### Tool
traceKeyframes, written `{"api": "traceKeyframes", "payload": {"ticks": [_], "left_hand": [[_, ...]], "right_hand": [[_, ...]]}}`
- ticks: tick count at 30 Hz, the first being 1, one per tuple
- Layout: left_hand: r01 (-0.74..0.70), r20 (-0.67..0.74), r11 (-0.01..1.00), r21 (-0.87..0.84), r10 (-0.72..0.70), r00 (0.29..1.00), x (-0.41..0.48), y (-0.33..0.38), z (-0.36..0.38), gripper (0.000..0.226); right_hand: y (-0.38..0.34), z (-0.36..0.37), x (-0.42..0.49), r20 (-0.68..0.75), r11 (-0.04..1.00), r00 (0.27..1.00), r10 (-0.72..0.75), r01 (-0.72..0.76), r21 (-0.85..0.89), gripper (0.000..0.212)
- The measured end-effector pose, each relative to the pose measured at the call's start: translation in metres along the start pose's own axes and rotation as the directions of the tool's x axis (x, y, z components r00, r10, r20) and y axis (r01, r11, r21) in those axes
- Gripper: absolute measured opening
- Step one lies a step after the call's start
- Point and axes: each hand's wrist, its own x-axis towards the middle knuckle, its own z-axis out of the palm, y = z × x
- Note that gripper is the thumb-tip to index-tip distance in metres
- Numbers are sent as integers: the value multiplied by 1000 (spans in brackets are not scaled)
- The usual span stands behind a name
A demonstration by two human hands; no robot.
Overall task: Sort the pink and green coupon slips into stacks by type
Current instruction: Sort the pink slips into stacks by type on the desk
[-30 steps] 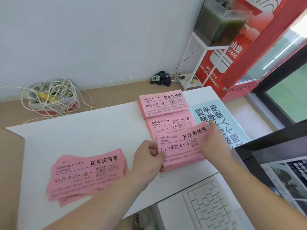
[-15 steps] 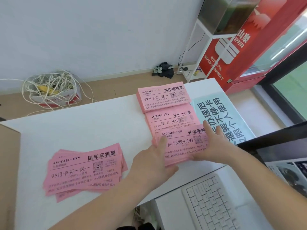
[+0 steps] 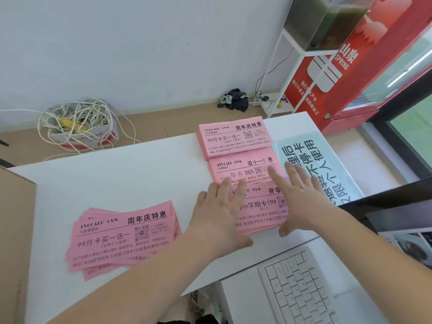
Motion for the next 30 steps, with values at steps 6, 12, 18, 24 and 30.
{"api": "traceKeyframes", "payload": {"ticks": [6,12,18,24,30], "left_hand": [[-76,83,995,60,71,994,19,-5,12,130],[-89,-28,996,30,90,996,17,-7,19,109],[-96,-15,964,-246,96,995,-18,-17,4,110],[86,-72,951,-298,-112,991,-75,-79,3,71],[157,-28,912,-379,-181,983,-108,-105,0,63]], "right_hand": [[-4,5,12,-20,967,974,-224,219,-131,152],[-2,-1,16,-12,956,966,-257,252,-152,137],[-25,-15,-2,50,970,984,-172,178,-165,155],[-110,-25,-20,-79,940,939,-336,328,-98,123],[-167,-6,-31,-63,876,899,-434,437,204,96]]}}
